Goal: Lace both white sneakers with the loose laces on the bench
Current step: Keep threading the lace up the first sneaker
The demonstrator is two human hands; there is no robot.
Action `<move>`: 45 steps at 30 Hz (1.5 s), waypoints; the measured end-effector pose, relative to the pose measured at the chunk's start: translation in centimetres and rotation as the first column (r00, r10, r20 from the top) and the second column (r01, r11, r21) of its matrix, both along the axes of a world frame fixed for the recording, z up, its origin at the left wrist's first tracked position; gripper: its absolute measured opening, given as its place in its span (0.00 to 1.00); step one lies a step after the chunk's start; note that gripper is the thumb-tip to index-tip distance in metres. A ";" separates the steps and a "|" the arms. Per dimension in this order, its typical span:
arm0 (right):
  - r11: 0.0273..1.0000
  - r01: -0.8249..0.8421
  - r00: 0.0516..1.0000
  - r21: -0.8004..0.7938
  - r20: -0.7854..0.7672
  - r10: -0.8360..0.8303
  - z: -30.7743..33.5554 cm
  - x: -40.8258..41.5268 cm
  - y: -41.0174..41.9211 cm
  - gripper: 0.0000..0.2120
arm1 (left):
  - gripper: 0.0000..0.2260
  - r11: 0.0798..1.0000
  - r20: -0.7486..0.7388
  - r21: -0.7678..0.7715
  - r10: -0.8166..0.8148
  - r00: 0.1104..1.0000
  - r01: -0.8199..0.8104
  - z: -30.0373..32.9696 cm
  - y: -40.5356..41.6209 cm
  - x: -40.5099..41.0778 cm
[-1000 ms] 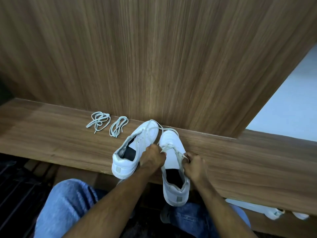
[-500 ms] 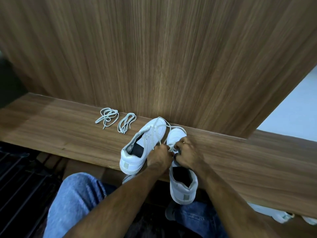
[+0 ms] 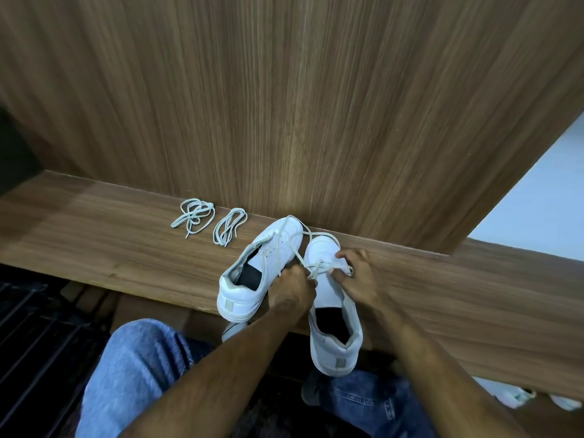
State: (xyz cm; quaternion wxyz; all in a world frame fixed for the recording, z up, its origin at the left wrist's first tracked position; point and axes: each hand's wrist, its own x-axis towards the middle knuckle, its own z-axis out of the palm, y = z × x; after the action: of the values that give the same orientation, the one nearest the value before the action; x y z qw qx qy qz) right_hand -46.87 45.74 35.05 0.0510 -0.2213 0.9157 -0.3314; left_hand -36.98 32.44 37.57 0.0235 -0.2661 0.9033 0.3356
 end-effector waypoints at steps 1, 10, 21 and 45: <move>0.988 -0.077 0.995 0.133 -0.057 0.085 0.0 0.1 -0.4 0.16 | 0.14 1.000 0.003 -0.011 -0.008 1.000 0.008 0.0 0.0 0.0; 0.923 0.148 0.986 -0.355 0.121 -0.111 1.5 1.4 -2.4 0.07 | 0.13 1.000 0.019 -0.019 -0.020 1.000 0.020 -0.3 -0.3 0.0; 0.980 0.042 0.951 0.195 -0.307 0.020 2.9 1.6 0.0 0.21 | 0.12 1.000 0.007 -0.023 -0.015 1.000 0.015 0.0 0.0 -0.1; 0.910 0.002 0.958 0.414 -0.263 0.117 3.1 1.5 -0.8 0.18 | 0.13 0.999 0.023 -0.045 -0.012 1.000 0.013 -0.2 0.1 -0.1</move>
State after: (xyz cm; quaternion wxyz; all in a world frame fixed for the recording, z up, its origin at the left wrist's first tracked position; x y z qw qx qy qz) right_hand -45.42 44.89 38.13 -0.0247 -0.2777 0.9556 -0.0953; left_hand -37.09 32.55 37.33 0.0300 -0.2645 0.9121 0.3118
